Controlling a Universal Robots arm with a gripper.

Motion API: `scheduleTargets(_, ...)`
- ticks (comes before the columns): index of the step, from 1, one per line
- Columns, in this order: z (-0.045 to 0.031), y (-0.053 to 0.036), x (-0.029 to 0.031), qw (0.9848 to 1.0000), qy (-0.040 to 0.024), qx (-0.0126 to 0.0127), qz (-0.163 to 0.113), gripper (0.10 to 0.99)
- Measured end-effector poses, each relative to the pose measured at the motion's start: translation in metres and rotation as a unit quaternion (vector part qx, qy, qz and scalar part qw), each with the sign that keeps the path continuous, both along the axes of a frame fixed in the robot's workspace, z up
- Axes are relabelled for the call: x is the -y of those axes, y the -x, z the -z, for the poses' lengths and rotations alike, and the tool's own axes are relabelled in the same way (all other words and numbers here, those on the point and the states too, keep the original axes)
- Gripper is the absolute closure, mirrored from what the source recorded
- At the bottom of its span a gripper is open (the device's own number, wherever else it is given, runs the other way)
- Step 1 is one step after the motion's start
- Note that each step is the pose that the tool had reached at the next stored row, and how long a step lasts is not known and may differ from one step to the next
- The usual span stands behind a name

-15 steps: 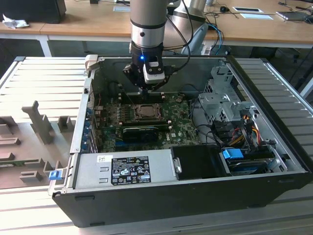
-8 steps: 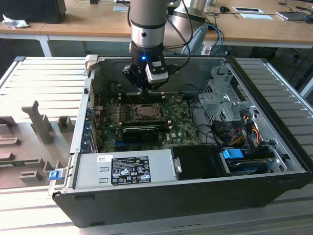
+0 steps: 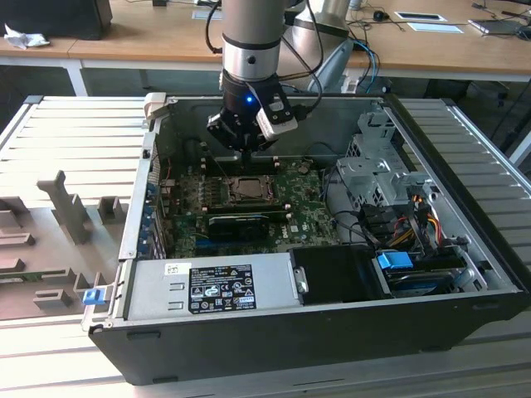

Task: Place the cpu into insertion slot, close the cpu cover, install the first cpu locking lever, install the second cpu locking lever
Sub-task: 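Install the first cpu locking lever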

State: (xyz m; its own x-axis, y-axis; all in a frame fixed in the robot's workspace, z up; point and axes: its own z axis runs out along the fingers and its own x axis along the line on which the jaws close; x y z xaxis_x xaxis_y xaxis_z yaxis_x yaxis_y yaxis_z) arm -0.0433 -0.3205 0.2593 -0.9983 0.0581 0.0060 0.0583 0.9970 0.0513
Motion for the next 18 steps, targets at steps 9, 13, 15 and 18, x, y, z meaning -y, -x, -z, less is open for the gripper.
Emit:
scheduleTargets(9,0.0000,0.0001,0.0000,0.9985,0.0000,0.0001,-0.055,0.980)
scheduleTargets(13,0.0000,0.0105,0.0001,0.9983,-0.0004,0.0001,-0.058,0.980)
scheduleTargets(15,0.0000,0.0153,0.0002,0.9983,-0.0009,0.0002,-0.058,0.980)
scheduleTargets(18,0.0003,0.0251,0.0002,0.9983,-0.0009,0.0008,-0.058,0.980)
